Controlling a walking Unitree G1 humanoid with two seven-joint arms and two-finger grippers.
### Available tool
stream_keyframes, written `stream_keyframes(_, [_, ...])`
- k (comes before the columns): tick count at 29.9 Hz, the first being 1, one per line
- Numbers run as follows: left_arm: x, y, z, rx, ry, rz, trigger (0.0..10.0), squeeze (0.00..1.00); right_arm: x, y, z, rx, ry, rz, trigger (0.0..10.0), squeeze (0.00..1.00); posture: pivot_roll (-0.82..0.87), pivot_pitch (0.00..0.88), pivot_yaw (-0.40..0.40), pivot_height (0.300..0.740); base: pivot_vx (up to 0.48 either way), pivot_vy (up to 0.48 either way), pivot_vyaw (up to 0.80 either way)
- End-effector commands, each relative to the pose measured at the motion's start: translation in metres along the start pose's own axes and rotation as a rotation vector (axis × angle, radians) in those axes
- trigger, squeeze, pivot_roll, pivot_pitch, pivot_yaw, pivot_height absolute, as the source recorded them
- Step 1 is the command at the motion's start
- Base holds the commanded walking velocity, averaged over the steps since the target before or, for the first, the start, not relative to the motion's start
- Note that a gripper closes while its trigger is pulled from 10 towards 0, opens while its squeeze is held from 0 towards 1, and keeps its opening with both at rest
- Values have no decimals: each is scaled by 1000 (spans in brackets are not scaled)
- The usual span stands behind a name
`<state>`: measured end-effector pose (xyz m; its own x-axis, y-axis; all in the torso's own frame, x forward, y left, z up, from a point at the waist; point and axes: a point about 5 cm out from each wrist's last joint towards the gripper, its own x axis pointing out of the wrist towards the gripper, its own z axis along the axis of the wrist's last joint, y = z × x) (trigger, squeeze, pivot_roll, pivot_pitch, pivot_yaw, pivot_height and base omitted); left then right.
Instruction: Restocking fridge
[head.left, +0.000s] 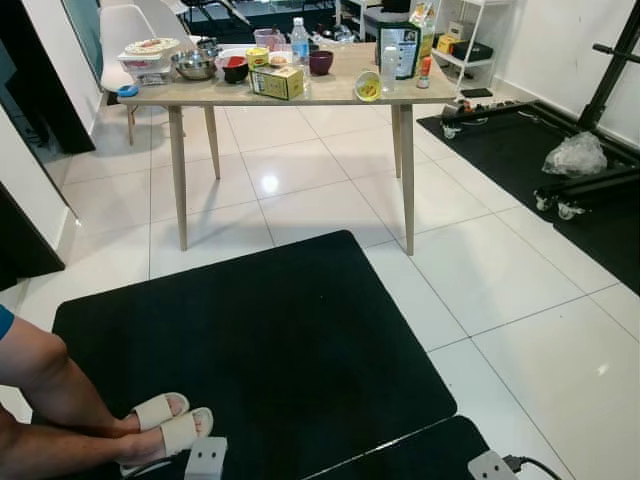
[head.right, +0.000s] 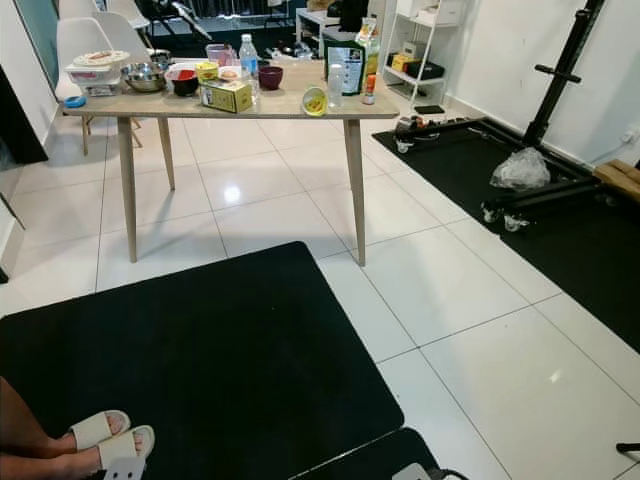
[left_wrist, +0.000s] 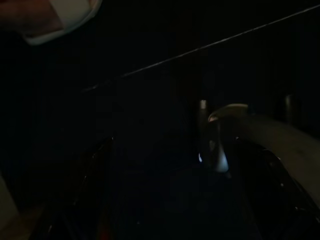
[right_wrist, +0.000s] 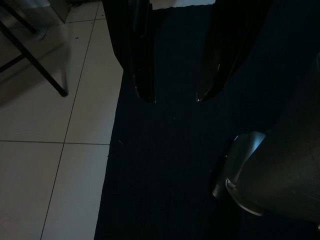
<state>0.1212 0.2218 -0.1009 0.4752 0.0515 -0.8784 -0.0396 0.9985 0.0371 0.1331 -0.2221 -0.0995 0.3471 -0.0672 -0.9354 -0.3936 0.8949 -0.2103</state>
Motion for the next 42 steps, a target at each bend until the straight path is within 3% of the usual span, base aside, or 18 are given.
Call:
stream_keyframes(1, [-1, 3, -6, -38, 21, 33, 10000, 0, 0, 2, 1, 18, -4, -3, 10000, 0, -46, 0, -30, 740, 0, 0, 0])
stream_keyframes(9, [-1, 7, -4, -9, 22, 48, 10000, 0, 1, 4, 3, 21, -6, -7, 10000, 0, -44, 0, -20, 740, 0, 0, 0])
stream_keyframes(10, [-1, 8, -4, -20, 25, 46, 10000, 0, 1, 5, 3, 26, -8, -1, 10000, 71, -39, 0, -21, 740, 0, 0, 0])
stream_keyframes(11, [-1, 8, -4, -29, 27, 44, 10000, 0, 1, 5, 3, 29, -9, 5, 10000, 71, -39, 0, -21, 740, 0, 0, 0])
stream_keyframes(12, [-1, 8, -3, -39, 25, 38, 10000, 1000, 1, 6, 3, 31, -10, 9, 10000, 1000, -39, 0, -16, 740, 0, 0, 0])
stream_keyframes(36, [-2, 10, -7, -64, 35, 55, 10000, 1000, 1, 8, 4, 46, -23, 2, 10000, 1000, -34, 0, -10, 740, 0, 0, 0])
stream_keyframes(37, [-2, 12, -7, -58, 35, 69, 10000, 1000, 1, 7, 4, 49, -15, -8, 10000, 965, -35, 0, -8, 740, 0, 0, 0])
stream_keyframes(38, [-2, 12, -7, -60, 36, 69, 10000, 1000, 1, 7, 4, 44, -11, -9, 10000, 204, -34, 0, -9, 740, 0, 0, 0])
stream_keyframes(39, [-2, 12, -7, -60, 36, 69, 10000, 1000, 1, 7, 4, 44, -11, -9, 10000, 204, -34, 0, -9, 740, 0, 0, 0])
stream_keyframes(40, [-2, 11, -7, -68, 36, 64, 10000, 431, 1, 7, 3, 40, -9, -11, 10000, 0, -34, 0, -9, 740, 0, 0, 0])
stream_keyframes(41, [-2, 11, -7, -65, 36, 62, 10000, 0, 1, 6, 3, 39, -7, -12, 10000, 0, -36, 0, -8, 740, 0, 0, 0])
stream_keyframes(42, [-3, 11, -7, -64, 36, 61, 10000, 0, 1, 6, 2, 39, -6, -13, 10000, 0, -36, 0, -8, 740, 0, 0, 0])
